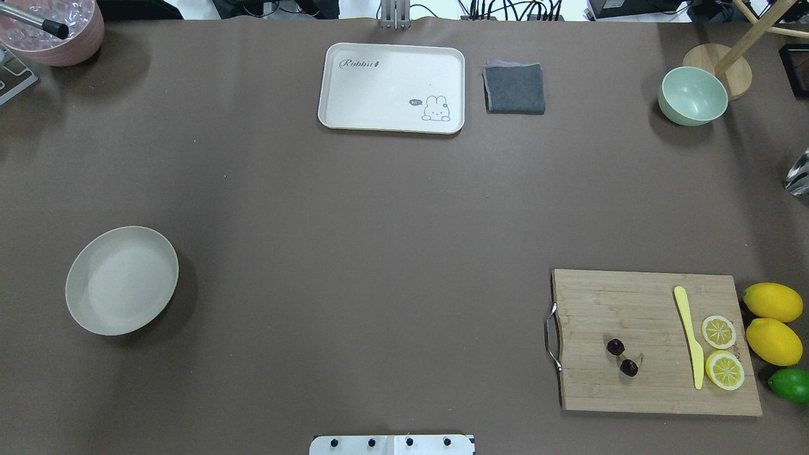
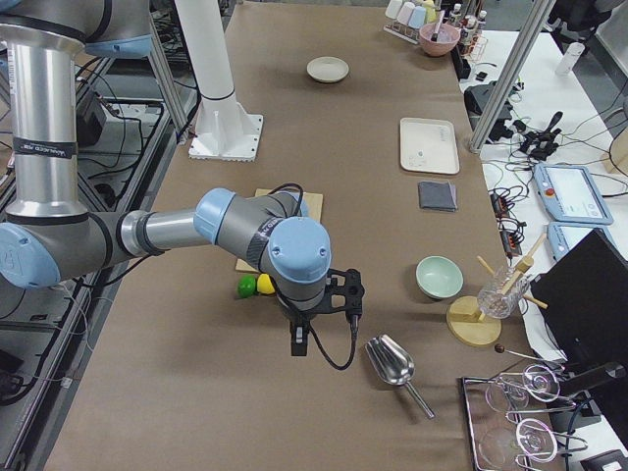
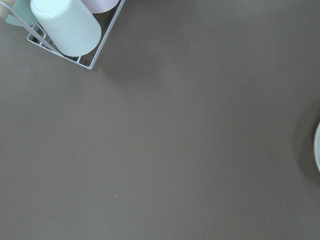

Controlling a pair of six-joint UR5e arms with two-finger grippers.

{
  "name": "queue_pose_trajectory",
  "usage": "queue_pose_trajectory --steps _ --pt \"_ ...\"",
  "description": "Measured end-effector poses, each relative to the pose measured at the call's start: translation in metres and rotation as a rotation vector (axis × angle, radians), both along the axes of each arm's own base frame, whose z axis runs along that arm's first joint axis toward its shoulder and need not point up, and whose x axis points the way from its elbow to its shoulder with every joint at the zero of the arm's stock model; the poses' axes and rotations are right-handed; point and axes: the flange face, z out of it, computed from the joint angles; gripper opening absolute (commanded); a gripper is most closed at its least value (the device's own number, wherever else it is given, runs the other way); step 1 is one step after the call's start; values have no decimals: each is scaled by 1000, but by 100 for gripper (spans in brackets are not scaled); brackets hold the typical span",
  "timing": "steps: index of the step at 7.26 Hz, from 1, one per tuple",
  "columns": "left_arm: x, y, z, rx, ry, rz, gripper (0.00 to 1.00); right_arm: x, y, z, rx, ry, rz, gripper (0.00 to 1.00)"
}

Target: Place red cherry on plate

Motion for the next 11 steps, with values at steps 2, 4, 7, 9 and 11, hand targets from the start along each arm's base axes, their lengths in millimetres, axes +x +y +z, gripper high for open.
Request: queue_pose_trajectory --steps 2,4,7,9,11 --pt "15 2 6 -33 282 -58 98 0 -1 -4 5 2 1 100" --pt "33 -6 -7 -74 432 -84 98 0 0 -4 5 3 3 100" --pt "95 -23 -21 -102 514 24 98 -1 6 -6 4 2 5 100" --pt "116 -27 -20 -102 471 77 98 2 14 -9 -2 0 14 100" --pt "128 -30 -22 -98 401 92 98 5 18 -10 -7 -2 22 100"
